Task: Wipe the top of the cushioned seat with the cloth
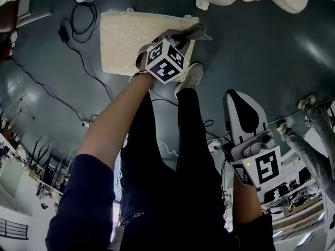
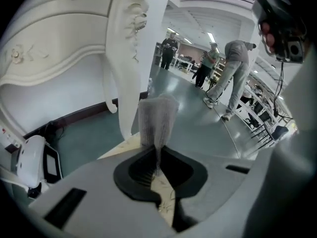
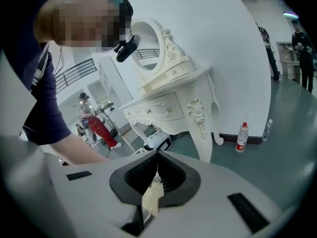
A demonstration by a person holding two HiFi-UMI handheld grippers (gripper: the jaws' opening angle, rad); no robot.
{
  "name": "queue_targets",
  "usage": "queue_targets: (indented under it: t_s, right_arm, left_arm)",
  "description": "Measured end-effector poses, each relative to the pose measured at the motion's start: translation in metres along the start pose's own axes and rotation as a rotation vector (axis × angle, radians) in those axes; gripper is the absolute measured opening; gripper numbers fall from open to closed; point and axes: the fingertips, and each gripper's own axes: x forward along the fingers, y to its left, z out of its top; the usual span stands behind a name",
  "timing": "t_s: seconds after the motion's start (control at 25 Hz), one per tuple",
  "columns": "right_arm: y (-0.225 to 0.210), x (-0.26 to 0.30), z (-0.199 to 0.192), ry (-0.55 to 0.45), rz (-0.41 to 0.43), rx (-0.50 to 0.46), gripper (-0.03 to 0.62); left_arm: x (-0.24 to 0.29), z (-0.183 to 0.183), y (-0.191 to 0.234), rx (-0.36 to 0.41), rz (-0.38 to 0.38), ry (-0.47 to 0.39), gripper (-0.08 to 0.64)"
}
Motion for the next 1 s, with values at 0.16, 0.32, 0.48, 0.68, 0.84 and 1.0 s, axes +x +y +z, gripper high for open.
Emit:
queue_targets:
  t_s: [0.16, 0.32, 0.48, 0.68, 0.84, 1.0]
  right_arm:
    - [0.008, 0.005, 0.005, -0.018, 0.007, 0.022, 0.026]
    - [0.024, 0.019, -0.001, 0.003, 0.014, -0.004, 0.026]
    - [0.054, 0.044, -0.004, 0.013, 0.041, -0.019, 0.025]
    - [0.095, 0.081, -0.001, 0.019, 0.072, -0.029, 0.025]
    - [0.123, 0.108, -0.003, 0.029, 0.087, -0.04, 0.025]
    - [0.149, 0.132, -0.006, 0.039, 0.098, -0.04, 0.026]
  left_arm:
    - [-0.014, -0.002, 0.0, -0.011, 0.005, -0.031, 0.026]
    - [-0.052, -0.028, 0.019, -0.046, 0.044, -0.062, 0.026]
    - [-0.094, -0.076, 0.05, -0.075, 0.092, -0.042, 0.026]
    - [-0.142, -0.131, 0.089, -0.119, 0.151, -0.017, 0.026]
    - [-0.165, -0.156, 0.112, -0.156, 0.179, -0.032, 0.026]
    - [-0.173, -0.177, 0.13, -0.12, 0.187, -0.02, 0.026]
